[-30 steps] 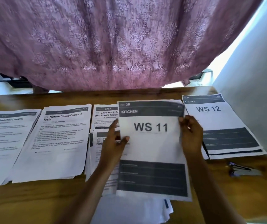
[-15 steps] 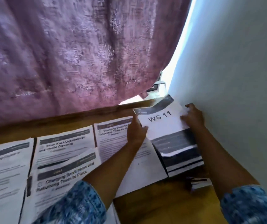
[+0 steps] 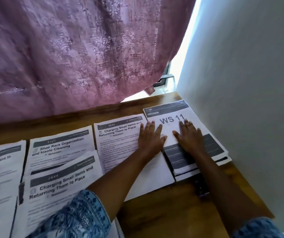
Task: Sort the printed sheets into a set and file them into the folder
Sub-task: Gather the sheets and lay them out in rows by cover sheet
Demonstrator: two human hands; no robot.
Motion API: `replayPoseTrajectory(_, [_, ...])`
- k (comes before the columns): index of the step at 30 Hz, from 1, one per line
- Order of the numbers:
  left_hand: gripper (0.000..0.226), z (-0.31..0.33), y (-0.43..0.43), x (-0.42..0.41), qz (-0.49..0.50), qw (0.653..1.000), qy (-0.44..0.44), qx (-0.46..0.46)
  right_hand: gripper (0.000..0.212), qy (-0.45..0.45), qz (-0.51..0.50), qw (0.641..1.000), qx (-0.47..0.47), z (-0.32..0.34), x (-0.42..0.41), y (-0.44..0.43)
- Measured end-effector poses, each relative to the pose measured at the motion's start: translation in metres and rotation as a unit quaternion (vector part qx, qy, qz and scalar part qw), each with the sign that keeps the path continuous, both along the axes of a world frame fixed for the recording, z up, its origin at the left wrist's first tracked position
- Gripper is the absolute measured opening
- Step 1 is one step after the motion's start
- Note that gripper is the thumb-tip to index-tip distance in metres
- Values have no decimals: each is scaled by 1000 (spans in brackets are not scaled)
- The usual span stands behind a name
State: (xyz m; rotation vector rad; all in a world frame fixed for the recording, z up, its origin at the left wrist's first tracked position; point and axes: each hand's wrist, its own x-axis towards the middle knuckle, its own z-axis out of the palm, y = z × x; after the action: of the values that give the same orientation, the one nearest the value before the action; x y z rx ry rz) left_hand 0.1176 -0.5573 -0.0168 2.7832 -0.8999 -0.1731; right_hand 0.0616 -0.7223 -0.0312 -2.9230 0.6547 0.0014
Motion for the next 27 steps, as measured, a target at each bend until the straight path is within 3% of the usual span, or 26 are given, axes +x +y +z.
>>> replayPoseTrajectory(4, [58,33,33,-31,-8,992,-36,-122,60,-113,-1,994,16,32,-9,32])
replayPoseTrajectory(6, [53,44,75,-54,28,984,-61,-167,52,-201,2,977,75,51,-18,73])
replayPoseTrajectory(8, [48,43,127,-76,77,976,-103,-174,33,-229,17,958,175,63,-35,121])
replayPoseTrajectory(12, [48,16,231,-106,193,971,-66,-126,9,-190,87,941,265,56,-62,214])
replayPoseTrajectory(16, [58,-5,280,-124,233,968,-43,-84,20,-112,64,939,318,36,-72,267])
replayPoseTrajectory(20, [73,-18,293,-133,246,966,-7,-74,32,-78,49,948,306,27,-72,283])
replayPoseTrajectory(27, [75,-21,291,-137,243,968,-13,-66,25,-85,5,938,337,28,-69,284])
